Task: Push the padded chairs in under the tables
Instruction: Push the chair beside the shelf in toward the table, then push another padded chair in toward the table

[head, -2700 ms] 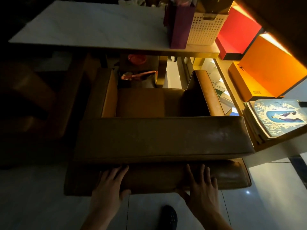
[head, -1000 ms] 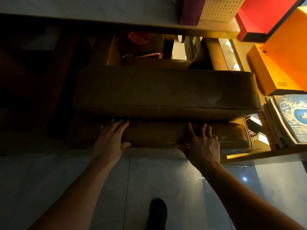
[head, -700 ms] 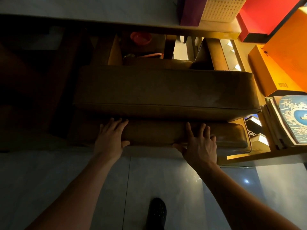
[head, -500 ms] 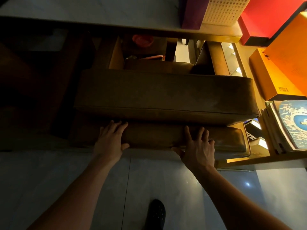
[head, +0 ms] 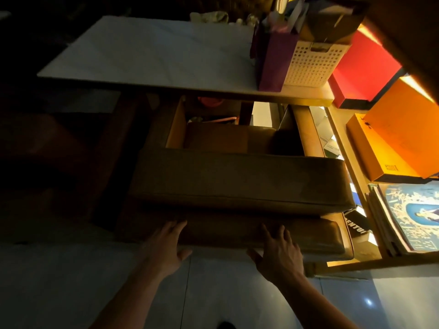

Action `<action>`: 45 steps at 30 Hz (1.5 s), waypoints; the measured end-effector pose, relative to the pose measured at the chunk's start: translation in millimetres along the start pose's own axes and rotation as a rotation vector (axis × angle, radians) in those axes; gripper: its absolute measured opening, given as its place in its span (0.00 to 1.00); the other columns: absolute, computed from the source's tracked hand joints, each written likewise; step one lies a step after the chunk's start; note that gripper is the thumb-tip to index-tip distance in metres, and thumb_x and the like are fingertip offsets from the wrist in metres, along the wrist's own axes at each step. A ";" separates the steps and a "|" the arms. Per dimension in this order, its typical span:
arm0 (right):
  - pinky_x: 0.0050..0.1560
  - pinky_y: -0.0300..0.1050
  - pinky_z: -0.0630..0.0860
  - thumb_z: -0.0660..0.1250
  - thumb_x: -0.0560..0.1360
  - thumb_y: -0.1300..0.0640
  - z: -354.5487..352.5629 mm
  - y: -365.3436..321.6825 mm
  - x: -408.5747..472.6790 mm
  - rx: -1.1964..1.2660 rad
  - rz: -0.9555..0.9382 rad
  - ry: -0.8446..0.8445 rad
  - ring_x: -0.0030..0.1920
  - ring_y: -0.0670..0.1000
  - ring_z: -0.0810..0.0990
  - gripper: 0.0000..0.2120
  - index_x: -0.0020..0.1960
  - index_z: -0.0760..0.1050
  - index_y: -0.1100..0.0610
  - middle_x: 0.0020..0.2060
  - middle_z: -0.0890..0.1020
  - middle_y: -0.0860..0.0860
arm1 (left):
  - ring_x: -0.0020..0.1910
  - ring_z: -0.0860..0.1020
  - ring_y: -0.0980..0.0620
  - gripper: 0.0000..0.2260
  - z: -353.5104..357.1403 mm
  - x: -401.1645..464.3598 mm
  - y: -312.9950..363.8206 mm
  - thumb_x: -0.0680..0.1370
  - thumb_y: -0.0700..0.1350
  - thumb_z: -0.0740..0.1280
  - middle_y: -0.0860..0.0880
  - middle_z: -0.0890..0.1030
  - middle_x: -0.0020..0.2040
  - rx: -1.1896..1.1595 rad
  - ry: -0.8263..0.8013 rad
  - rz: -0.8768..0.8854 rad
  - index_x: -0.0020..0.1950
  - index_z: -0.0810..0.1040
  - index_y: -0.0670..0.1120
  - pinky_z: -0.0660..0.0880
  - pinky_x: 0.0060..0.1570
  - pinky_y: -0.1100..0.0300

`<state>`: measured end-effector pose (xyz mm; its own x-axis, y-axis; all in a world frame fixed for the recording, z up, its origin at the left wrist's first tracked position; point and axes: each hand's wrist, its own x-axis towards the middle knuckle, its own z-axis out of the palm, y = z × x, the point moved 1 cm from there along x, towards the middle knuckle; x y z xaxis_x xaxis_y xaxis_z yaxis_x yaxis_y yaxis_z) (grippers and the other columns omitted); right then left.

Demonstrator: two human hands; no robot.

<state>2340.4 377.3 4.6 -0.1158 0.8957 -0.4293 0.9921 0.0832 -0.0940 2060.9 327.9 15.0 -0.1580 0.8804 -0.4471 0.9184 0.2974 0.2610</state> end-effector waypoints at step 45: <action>0.72 0.59 0.64 0.67 0.74 0.39 27.6 -763.2 3.8 0.031 -0.435 -0.044 0.77 0.61 0.57 0.38 0.77 0.51 0.40 0.78 0.55 0.54 | 0.76 0.58 0.50 0.37 -228.2 -61.6 -697.1 0.74 0.65 0.65 0.52 0.59 0.79 -0.137 0.268 -0.210 0.79 0.54 0.57 0.62 0.71 0.52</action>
<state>1581.5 305.2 49.9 -0.5255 0.7603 -0.3818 0.8484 0.4351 -0.3015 1347.6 150.6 55.9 -0.4442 0.8550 -0.2678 0.8017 0.5127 0.3072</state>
